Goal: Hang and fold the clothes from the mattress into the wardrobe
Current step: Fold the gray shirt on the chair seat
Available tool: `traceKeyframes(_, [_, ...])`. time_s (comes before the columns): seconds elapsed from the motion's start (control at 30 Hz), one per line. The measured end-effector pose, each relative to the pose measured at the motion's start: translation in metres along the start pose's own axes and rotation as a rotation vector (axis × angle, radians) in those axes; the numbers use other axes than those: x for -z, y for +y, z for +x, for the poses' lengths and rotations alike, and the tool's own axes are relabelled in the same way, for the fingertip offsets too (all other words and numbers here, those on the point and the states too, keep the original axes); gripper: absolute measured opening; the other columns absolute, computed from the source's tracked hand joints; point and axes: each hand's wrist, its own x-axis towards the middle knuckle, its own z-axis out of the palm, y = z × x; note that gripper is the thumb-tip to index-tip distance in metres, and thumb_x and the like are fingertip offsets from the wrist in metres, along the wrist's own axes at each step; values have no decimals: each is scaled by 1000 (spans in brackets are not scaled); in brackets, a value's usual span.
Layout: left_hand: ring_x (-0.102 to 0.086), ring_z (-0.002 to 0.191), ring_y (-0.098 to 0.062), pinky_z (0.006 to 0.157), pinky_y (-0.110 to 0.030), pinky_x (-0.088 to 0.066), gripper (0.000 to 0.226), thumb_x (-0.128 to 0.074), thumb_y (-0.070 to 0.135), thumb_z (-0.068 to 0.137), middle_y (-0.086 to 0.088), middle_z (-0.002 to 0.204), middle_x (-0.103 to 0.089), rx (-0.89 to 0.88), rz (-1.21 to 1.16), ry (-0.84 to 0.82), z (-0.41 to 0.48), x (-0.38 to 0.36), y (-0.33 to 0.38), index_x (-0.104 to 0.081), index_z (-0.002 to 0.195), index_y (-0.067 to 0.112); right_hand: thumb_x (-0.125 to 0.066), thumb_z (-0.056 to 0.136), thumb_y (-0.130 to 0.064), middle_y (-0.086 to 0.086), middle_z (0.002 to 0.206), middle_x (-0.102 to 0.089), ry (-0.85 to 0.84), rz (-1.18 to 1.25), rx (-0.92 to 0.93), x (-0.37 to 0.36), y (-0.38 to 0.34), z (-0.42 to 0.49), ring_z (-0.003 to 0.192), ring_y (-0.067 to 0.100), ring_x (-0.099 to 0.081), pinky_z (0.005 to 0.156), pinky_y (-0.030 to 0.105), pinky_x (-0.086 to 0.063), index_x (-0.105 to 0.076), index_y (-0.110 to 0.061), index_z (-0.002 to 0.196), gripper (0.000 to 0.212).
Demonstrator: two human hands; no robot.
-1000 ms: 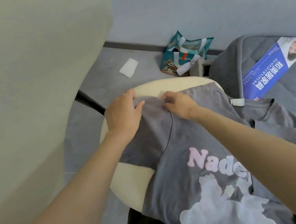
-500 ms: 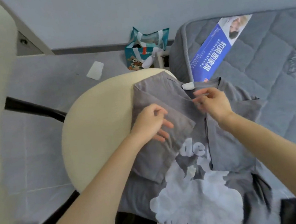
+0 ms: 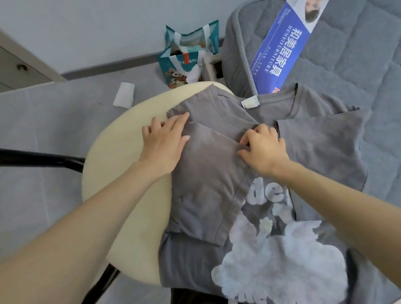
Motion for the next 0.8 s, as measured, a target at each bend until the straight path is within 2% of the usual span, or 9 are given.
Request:
traceKeyframes(0.13, [-40,112,-29,84,-37,-24,24,-40,30,100,-4,124,-50,38,79,59,22,6,-15,-53,117,19,-50,96,-27,6,111,-62,-15,67,36,6,-6,1,114,30,-49,95,42,-30,-52,-17,111,18])
traceKeyframes(0.23, [-40,110,-29,79,-35,-21,18,-41,23,101,-6,117,-53,41,95,70,29,10,-29,-56,108,16,-49,96,-24,5,103,-65,81,132,90,6,-20,9,104,29,-55,87,40,-34,-52,-17,104,11])
traceKeyframes(0.3, [-40,111,-29,79,-34,-21,15,-44,14,99,-6,117,-53,69,93,83,31,11,-35,-56,107,16,-49,95,-20,6,107,-63,134,103,105,3,-27,17,106,29,-53,88,40,-34,-53,-16,105,12])
traceKeyframes(0.4, [-39,114,-31,86,-37,-30,30,-48,0,89,-9,124,-47,160,-47,91,30,14,-34,-52,115,14,-52,91,-14,5,117,-57,205,23,121,3,-26,23,111,28,-45,88,39,-33,-55,-16,112,21])
traceKeyframes(0.47, [-37,121,-31,95,-39,-33,38,-49,2,87,-10,133,-43,140,-201,101,29,19,-26,-49,123,12,-53,86,-8,4,119,-55,300,24,114,12,-16,19,110,29,-43,86,37,-32,-56,-17,114,30])
traceKeyframes(0.57, [-17,142,-29,116,-46,-17,58,-51,15,87,-10,155,-19,21,-212,0,27,21,-4,-31,142,14,-51,78,0,10,123,-50,402,34,-9,31,14,11,110,33,-39,86,40,-34,-54,-13,119,43])
traceKeyframes(0.67, [2,146,-29,116,-51,0,84,-57,28,86,-11,159,2,27,-144,-161,33,15,14,-5,151,17,-50,78,4,14,136,-38,351,125,-208,43,49,8,116,39,-37,86,44,-37,-39,-14,135,61])
traceKeyframes(0.73, [-5,145,-32,117,-49,-4,93,-63,31,82,-15,157,-4,43,-129,-171,40,11,23,-2,151,15,-49,76,7,16,141,-30,307,258,-275,53,66,13,115,42,-44,86,42,-39,-27,-21,142,75])
traceKeyframes(0.8, [-25,135,-34,114,-45,-19,95,-68,32,79,-18,147,-22,52,-77,-107,46,8,31,-7,150,12,-53,76,9,17,147,-22,255,283,-274,63,79,23,115,41,-48,91,43,-41,-16,-26,148,89])
